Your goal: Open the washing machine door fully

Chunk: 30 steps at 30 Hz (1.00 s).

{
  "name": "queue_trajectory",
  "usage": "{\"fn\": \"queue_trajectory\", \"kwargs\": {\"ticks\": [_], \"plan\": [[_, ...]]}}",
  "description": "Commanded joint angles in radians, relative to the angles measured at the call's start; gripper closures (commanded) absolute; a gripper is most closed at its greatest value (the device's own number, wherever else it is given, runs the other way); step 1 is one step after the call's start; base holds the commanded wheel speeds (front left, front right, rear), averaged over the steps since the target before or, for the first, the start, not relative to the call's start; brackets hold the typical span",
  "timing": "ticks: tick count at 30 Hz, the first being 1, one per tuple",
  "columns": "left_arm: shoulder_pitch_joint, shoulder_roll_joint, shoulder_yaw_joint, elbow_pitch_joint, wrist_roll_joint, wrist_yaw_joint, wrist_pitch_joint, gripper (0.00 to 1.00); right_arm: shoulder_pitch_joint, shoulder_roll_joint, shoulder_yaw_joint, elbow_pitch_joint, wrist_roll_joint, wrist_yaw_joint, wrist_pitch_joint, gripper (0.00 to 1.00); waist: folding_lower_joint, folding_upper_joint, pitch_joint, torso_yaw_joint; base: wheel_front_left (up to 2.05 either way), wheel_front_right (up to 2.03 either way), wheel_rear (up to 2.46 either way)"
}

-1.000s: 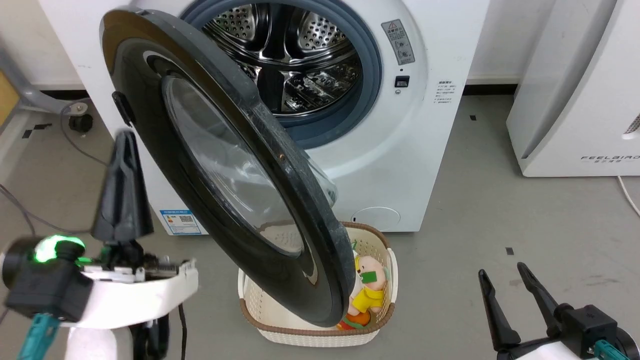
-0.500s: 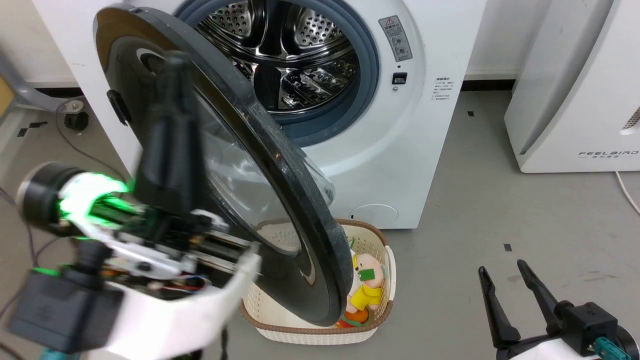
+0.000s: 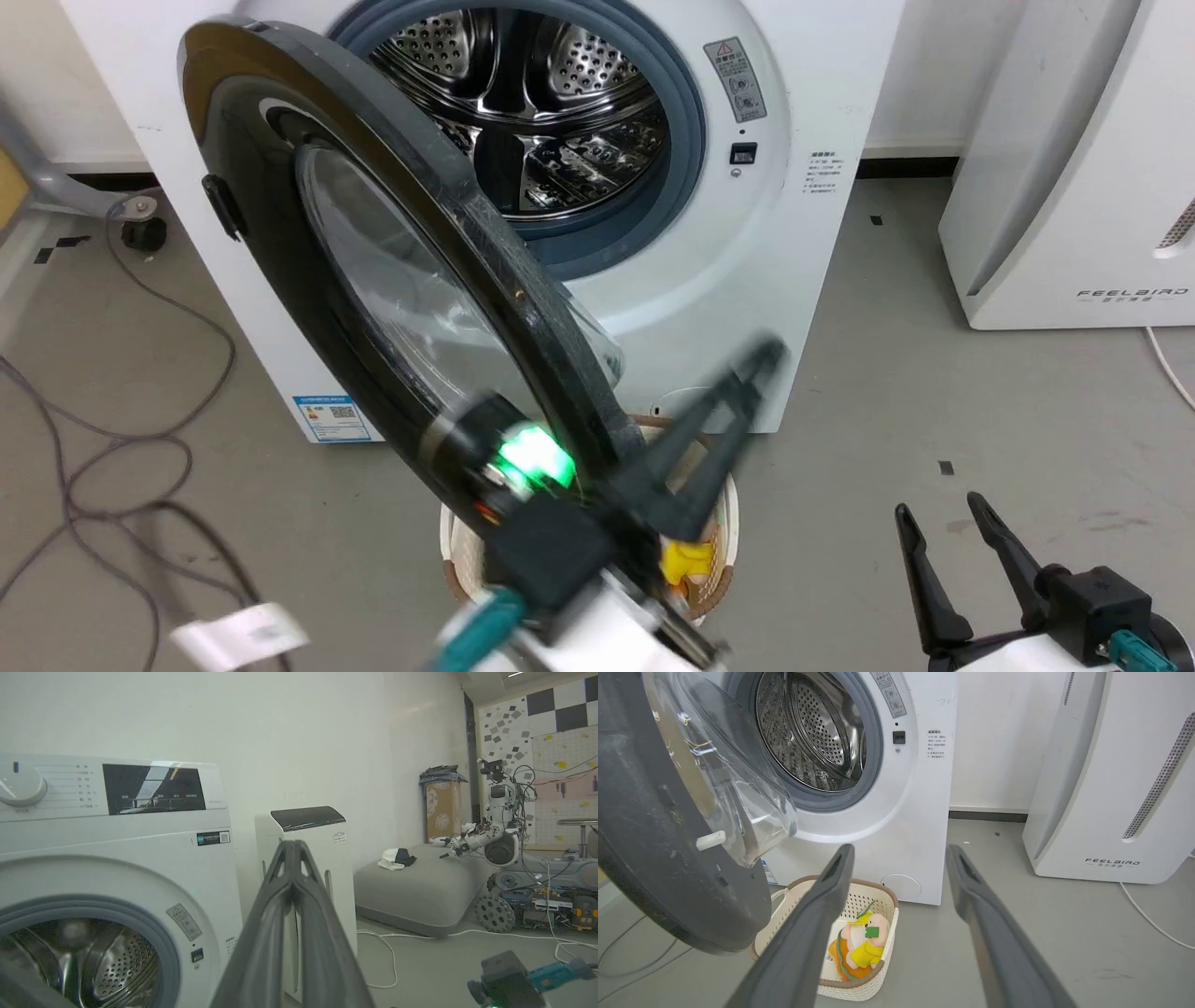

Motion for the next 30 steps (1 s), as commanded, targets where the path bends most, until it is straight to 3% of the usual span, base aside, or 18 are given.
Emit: {"fn": "queue_trajectory", "kwargs": {"ticks": [1,6,11,30], "plan": [[0.028,0.002,-0.025,0.018,-0.01,-0.007,0.028,1.0,0.011,0.004,-0.001,0.001,0.009,0.001,0.001,0.0,0.0,0.0,0.001,0.002,0.0,0.0,0.0],[0.072,0.002,-0.093,0.094,-0.045,0.001,0.118,1.0,0.009,0.004,-0.001,0.003,0.017,0.001,0.002,0.0,0.0,0.0,0.012,0.01,0.0,0.0,0.0],[0.068,0.002,-0.12,0.193,-0.07,0.038,0.154,1.0,0.001,0.004,0.001,0.012,0.024,0.001,0.0,0.0,0.0,0.0,0.025,0.013,0.0,0.0,0.0],[-0.114,0.002,-0.176,0.517,-0.195,0.236,0.05,1.0,-0.015,0.004,0.012,0.061,0.056,0.001,-0.016,0.0,0.0,0.0,0.039,-0.01,0.0,0.0,0.0]]}}
